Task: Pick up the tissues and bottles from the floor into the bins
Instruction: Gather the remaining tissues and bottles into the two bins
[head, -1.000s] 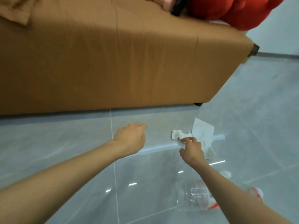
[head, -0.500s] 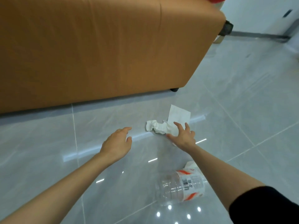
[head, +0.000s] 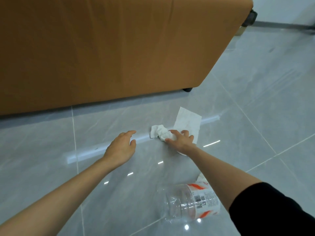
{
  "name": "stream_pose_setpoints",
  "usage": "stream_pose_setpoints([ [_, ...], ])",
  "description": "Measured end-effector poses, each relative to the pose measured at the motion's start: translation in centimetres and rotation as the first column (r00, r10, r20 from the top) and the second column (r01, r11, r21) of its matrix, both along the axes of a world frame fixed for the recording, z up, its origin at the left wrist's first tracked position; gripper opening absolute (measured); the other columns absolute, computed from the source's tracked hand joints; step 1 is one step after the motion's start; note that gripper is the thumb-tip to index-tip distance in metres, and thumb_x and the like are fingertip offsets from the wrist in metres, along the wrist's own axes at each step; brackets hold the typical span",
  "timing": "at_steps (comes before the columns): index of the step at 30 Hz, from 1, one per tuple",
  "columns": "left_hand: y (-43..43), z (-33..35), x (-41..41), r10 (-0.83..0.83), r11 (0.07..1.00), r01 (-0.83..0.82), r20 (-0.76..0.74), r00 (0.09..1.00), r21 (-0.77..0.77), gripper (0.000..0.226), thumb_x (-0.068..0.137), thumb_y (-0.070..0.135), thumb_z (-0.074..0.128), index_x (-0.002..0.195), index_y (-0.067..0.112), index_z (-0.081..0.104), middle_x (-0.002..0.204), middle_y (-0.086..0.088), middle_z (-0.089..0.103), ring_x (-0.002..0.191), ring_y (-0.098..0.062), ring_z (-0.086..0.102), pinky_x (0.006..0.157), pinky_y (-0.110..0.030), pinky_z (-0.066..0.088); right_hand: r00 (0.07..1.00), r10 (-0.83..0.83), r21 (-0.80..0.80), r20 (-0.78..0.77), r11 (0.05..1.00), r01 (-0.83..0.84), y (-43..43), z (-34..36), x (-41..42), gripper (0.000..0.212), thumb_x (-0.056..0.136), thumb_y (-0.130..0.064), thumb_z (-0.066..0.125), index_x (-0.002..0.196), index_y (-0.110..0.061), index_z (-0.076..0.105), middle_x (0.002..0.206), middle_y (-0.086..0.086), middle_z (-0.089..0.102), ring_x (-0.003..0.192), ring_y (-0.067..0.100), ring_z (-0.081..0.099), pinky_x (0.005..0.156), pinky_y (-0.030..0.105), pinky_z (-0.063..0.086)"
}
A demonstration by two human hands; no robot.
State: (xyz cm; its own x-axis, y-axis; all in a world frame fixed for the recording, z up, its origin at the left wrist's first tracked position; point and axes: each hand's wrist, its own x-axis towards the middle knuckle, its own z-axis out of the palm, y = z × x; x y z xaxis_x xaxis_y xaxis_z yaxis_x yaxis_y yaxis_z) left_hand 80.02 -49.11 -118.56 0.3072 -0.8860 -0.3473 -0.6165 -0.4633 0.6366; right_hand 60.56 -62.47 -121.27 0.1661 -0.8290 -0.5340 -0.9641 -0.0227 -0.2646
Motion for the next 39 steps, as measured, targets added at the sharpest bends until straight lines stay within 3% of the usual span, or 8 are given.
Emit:
stream_pose_setpoints([
  [6,1.0,0.7,1.1,0.016,1.0,-0.016,0.061,0.998,0.001,0.045,0.098,0.023,0.039,0.143,0.024,0.036,0.142,-0.005,0.043,0.127,-0.024,0.044,0.105,-0.037,0.038,0.949,0.289,-0.011,0.124,0.957,-0.29,6.2,0.8,6.0,0.049,0.088,-0.05,0.054,0.134,-0.038,0.045,0.139,0.005,0.032,0.129,0.029,0.029,0.107,0.041,0.03],
  [12,4.7,1.5,4.4,0.073,0.997,-0.076,0.148,0.986,0.013,0.045,0.098,0.016,0.036,0.143,0.021,0.035,0.146,-0.008,0.039,0.131,-0.026,0.039,0.105,-0.039,0.037,0.812,0.466,0.146,0.352,0.829,-0.539,13.2,1.5,9.6,0.056,0.087,-0.047,0.059,0.138,-0.038,0.039,0.14,0.004,0.042,0.13,0.028,0.034,0.108,0.047,0.031],
  [19,7.1,0.7,4.0,-0.003,0.997,-0.008,0.156,0.988,0.074,0.048,0.099,0.019,0.036,0.146,0.02,0.03,0.151,-0.007,0.031,0.137,-0.03,0.029,0.111,-0.041,0.03,0.877,0.327,-0.063,0.353,0.943,-0.326,10.9,4.8,5.7,0.034,0.09,-0.037,0.057,0.123,-0.033,0.058,0.136,0.0,0.049,0.128,0.025,0.039,0.108,0.043,0.033],
  [23,7.7,0.0,1.5,-0.161,0.963,0.116,0.175,0.971,0.242,0.053,0.099,0.04,0.034,0.149,0.035,0.017,0.159,0.002,0.009,0.144,-0.031,0.008,0.115,-0.047,0.019,0.981,0.19,-0.104,-0.026,0.976,-0.192,9.1,5.4,0.1,0.043,0.091,-0.035,0.052,0.134,-0.031,0.046,0.146,0.003,0.033,0.127,0.035,0.035,0.102,0.041,0.034],
  [28,8.1,-1.6,-0.3,-0.252,0.898,0.167,0.166,0.953,0.406,0.06,0.089,0.068,0.033,0.143,0.056,0.008,0.158,0.005,-0.013,0.143,-0.037,-0.014,0.111,-0.062,0.004,0.918,-0.029,-0.012,-0.395,1.0,0.026,8.0,4.6,-6.2,0.056,0.089,-0.041,0.048,0.142,-0.03,0.031,0.146,0.009,0.025,0.125,0.046,0.038,0.104,0.051,0.035],
  [32,8.6,-3.3,-0.7,-0.251,0.886,0.157,0.169,0.953,0.435,0.057,0.09,0.067,0.032,0.141,0.059,0.009,0.158,0.003,-0.018,0.143,-0.039,-0.015,0.111,-0.064,0.005,0.915,-0.058,0.044,-0.399,0.996,0.082,8.4,3.6,-8.0,0.058,0.087,-0.042,0.051,0.138,-0.023,0.029,0.134,0.011,0.031,0.119,0.045,0.045,0.097,0.048,0.039],
  [36,9.6,-4.1,-0.6,-0.269,0.923,0.162,0.282,0.921,0.349,0.047,0.097,0.055,0.027,0.14,0.06,0.01,0.158,0.001,-0.015,0.143,-0.039,-0.01,0.113,-0.059,0.01,0.959,-0.093,0.094,-0.269,0.988,0.122,9.6,2.4,-7.6,0.055,0.09,-0.032,0.054,0.131,-0.009,0.027,0.129,0.018,0.027,0.114,0.042,0.05,0.096,0.042,0.04],
  [39,10.1,-4.0,-0.3,-0.277,0.935,0.171,0.338,0.899,0.311,0.045,0.1,0.049,0.024,0.142,0.058,0.013,0.159,0.001,-0.01,0.144,-0.036,-0.004,0.113,-0.057,0.01,0.986,-0.068,0.041,-0.153,0.996,0.075,11.0,2.1,-6.4,0.035,0.095,-0.015,0.041,0.126,-0.001,0.031,0.126,0.022,0.032,0.107,0.046,0.053,0.091,0.04,0.041],
])
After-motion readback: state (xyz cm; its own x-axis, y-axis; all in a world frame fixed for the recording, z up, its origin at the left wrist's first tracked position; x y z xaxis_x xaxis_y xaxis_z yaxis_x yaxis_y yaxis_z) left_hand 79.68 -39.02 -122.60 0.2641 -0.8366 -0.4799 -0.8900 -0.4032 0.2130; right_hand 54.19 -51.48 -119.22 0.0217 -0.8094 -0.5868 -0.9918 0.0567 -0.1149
